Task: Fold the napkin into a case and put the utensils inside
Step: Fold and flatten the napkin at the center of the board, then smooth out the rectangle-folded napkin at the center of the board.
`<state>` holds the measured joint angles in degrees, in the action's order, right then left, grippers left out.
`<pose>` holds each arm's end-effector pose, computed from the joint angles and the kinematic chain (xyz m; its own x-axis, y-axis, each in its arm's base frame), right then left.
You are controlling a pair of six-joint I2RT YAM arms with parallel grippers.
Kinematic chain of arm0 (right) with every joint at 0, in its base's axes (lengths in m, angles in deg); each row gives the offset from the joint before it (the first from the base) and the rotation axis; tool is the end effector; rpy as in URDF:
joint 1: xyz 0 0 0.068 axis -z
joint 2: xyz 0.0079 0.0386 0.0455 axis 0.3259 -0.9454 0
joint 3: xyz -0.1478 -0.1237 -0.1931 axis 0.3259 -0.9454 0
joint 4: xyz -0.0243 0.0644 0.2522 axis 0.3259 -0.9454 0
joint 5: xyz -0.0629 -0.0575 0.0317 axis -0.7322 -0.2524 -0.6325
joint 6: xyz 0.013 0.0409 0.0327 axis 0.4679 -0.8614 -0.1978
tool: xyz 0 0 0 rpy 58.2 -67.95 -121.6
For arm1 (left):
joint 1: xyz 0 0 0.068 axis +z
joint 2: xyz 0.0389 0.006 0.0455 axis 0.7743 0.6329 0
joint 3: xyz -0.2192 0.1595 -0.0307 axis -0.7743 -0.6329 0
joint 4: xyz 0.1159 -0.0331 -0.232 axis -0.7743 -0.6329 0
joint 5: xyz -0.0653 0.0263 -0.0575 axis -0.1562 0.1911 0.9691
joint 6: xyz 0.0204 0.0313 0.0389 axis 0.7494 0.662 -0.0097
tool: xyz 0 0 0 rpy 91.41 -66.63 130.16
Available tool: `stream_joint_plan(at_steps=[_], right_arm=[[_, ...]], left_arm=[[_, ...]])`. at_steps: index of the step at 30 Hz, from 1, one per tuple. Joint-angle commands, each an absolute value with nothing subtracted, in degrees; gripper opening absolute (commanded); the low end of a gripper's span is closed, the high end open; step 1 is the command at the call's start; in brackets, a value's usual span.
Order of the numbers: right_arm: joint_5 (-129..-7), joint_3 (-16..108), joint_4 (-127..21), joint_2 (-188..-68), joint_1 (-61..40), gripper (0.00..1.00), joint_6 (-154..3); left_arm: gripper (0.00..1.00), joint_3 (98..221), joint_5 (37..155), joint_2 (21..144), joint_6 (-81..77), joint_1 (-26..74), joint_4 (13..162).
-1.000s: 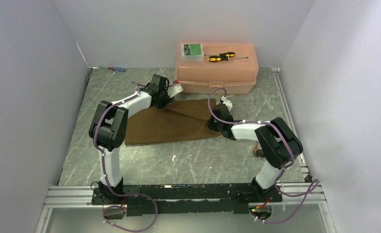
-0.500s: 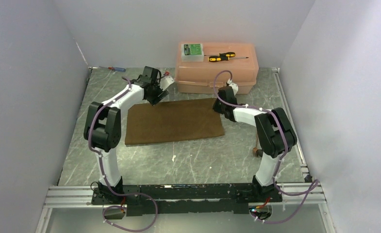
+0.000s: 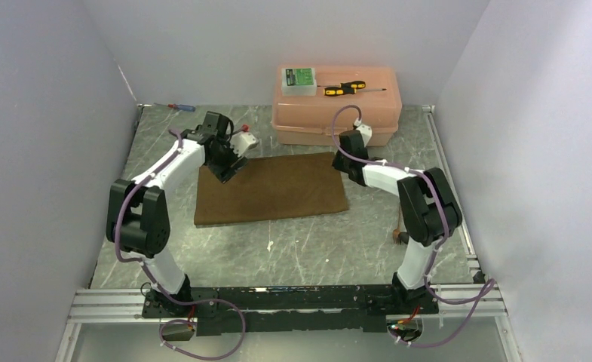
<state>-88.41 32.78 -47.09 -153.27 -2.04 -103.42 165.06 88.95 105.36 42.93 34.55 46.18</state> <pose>0.3739 0.1353 0.1733 -0.5802 0.3692 -0.7260 0.1786 0.9273 0.3288 0.3505 -0.1025 0.2481 -0.5286 0.7333 -0.4276 0.7024 0.6607 0.2647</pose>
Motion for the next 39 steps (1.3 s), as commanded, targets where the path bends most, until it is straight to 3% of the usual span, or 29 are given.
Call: stream_joint_plan(at_steps=[1,9,18,25,32,36,39], right_arm=[[-89.84,28.01,-51.07,-145.52,-2.81,0.00,-104.51],[-74.76,18.74,-58.09,-132.23,-6.23,0.00,-104.23],[-68.46,17.07,-63.83,-140.04,-5.92,0.00,-105.73],[-62.91,17.72,-62.60,-146.39,-2.28,0.00,-105.61],[-59.59,16.86,-64.53,-142.87,-1.13,0.00,-103.05],[-59.04,16.21,-68.39,-138.49,1.07,0.15,-101.90],[-62.61,15.47,-71.44,-135.66,1.94,0.34,-101.94]], left_arm=[[0.72,162.26,94.13,101.84,43.47,37.27,39.27],[0.69,155.98,93.62,99.19,45.38,38.78,41.08],[0.67,150.44,94.36,97.15,46.40,38.69,44.09],[0.67,139.73,85.20,96.69,52.51,38.61,53.60],[0.65,136.58,83.83,98.10,53.03,38.62,57.14],[0.65,136.28,84.07,97.79,52.57,38.61,57.10],[0.66,136.45,84.51,97.17,51.98,38.59,56.78]])
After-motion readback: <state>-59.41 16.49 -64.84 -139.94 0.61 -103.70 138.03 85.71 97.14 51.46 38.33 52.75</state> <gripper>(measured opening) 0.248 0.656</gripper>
